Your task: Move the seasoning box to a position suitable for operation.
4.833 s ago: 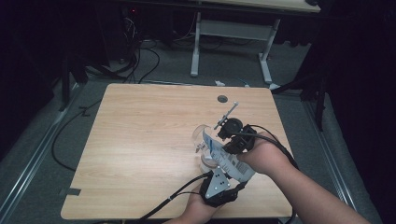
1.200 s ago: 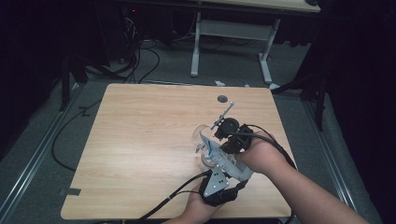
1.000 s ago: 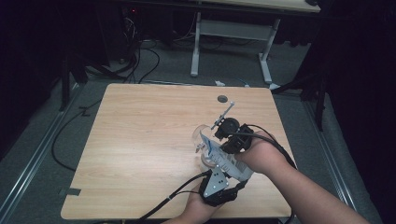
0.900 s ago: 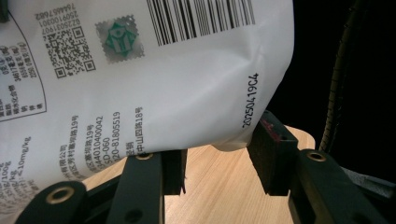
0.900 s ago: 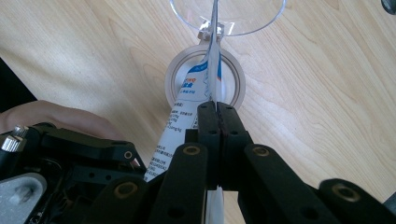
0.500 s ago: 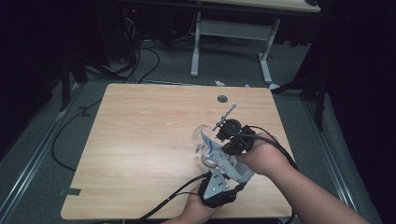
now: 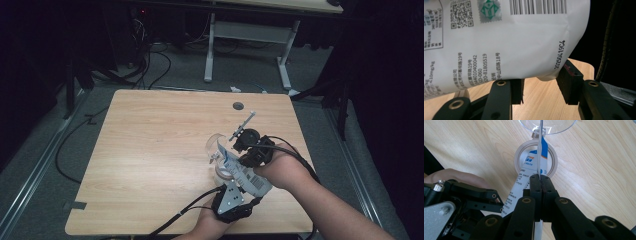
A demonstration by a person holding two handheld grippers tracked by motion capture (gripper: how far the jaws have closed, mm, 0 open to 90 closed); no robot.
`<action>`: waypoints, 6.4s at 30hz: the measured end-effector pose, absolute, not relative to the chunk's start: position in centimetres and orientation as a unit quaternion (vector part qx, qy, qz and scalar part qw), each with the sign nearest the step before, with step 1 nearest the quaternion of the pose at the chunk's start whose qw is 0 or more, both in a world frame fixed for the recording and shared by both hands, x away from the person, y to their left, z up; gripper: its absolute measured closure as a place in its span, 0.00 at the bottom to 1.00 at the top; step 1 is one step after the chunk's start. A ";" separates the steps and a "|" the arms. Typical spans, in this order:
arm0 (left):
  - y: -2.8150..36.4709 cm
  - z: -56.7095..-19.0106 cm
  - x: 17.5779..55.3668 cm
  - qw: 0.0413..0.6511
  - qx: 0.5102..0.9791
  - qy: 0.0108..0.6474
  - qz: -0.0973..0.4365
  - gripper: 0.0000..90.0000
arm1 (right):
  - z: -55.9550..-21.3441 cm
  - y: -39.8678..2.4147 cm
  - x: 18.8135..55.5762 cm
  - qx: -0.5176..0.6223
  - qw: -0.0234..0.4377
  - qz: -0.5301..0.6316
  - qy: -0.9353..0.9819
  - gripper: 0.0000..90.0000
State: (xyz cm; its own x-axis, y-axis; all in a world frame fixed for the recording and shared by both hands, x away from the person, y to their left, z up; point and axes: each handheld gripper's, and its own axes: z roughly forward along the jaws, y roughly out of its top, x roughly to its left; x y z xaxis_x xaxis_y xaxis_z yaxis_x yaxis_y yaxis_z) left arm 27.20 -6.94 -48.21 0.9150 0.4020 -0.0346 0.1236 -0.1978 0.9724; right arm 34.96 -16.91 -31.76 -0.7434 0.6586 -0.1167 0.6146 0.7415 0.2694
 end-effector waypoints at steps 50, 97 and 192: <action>-6.4 -50.2 27.7 0.594 0.777 0.176 0.115 0.66 | -32.2 -17.8 34.4 0.351 0.098 0.103 0.925 1.00; -5.6 -52.2 28.5 0.562 0.795 0.192 0.123 0.66 | -32.1 -18.7 34.1 0.360 0.099 0.107 0.922 1.00; 12.3 -52.1 32.7 0.549 0.748 0.323 0.186 0.61 | -38.2 -26.3 38.6 0.440 0.114 0.047 0.889 1.00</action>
